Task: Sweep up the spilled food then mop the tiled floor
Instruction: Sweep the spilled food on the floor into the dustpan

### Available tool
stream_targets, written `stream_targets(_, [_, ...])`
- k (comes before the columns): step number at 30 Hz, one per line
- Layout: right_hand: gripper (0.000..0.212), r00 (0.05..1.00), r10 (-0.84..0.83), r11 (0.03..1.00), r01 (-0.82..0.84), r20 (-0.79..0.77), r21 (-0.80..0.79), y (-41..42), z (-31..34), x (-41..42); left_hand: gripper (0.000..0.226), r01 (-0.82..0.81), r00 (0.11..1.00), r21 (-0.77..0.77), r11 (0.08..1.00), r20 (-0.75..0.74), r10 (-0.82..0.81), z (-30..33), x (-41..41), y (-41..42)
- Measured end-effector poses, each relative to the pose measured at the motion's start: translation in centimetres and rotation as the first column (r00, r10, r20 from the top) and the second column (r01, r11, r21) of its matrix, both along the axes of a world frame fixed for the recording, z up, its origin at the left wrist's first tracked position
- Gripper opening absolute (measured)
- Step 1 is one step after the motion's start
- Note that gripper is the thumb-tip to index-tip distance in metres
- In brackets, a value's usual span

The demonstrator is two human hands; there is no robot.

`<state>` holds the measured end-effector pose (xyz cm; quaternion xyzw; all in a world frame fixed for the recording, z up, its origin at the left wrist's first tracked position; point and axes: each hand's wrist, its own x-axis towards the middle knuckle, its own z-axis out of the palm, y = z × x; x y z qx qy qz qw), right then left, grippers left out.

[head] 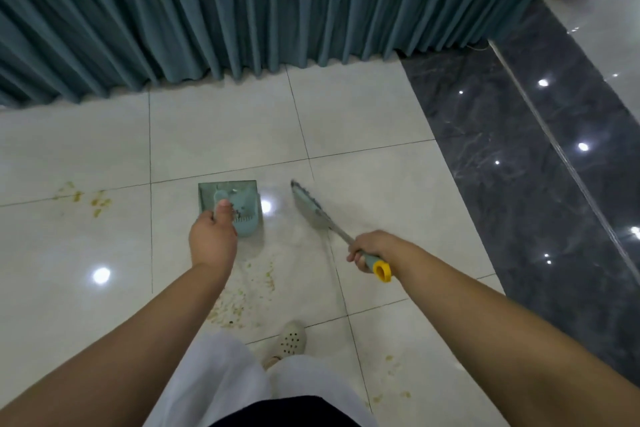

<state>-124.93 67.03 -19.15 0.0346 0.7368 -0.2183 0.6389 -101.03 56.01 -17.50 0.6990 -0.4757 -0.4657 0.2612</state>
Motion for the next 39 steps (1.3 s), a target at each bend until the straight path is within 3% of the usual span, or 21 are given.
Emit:
stream_targets(4, [0.018, 0.996, -0.093, 0.994, 0.093, 0.002, -0.057, -2.7, -0.1, -0.5, 0.046, -0.085, 0.995, 0.022, 0.996, -0.043, 0.086, -0.1, 3.1, -0.5])
stream_targets(7, [0.004, 0.992, -0.123, 0.99, 0.122, 0.0, -0.071, -4.8, -0.5, 0.0, 0.042, -0.154, 0.985, 0.053, 0.987, -0.073, 0.158, -0.1, 5.6, -0.6])
stream_targets(9, [0.013, 0.997, -0.081, 0.995, 0.08, -0.012, -0.061, -6.1, -1.2, 1.0, 0.041, -0.187, 0.978, 0.068, 0.98, -0.082, 0.193, -0.1, 7.2, -0.7])
stream_targets(13, [0.035, 0.997, 0.064, 0.998, -0.064, -0.032, -0.007, -7.8, -3.1, 4.6, 0.043, -0.235, 0.969, 0.078, 0.969, -0.063, 0.24, -0.5, 10.5, -0.9])
stream_targets(18, [0.033, 0.931, 0.353, 0.936, -0.351, -0.092, 0.04, -8.2, -5.0, 9.9, 0.046, -0.267, 0.963, 0.091, 0.959, -0.014, 0.269, -1.5, 14.6, -1.2])
stream_targets(23, [0.037, 0.843, 0.535, 0.844, -0.533, -0.053, 0.053, -7.6, -5.4, 14.9, 0.045, -0.338, 0.94, 0.106, 0.935, -0.018, 0.342, -1.9, 18.2, -2.7])
stream_targets(27, [0.04, 0.759, 0.649, 0.76, -0.645, -0.056, 0.074, -5.7, -5.0, 20.7, 0.052, -0.288, 0.957, 0.071, 0.955, -0.01, 0.289, -1.7, 22.4, -3.3])
stream_targets(39, [0.041, 0.76, 0.647, 0.755, -0.629, -0.055, 0.183, 0.7, -1.2, 33.9, 0.046, -0.14, 0.982, 0.049, 0.989, -0.125, 0.145, -1.1, 32.8, -4.1])
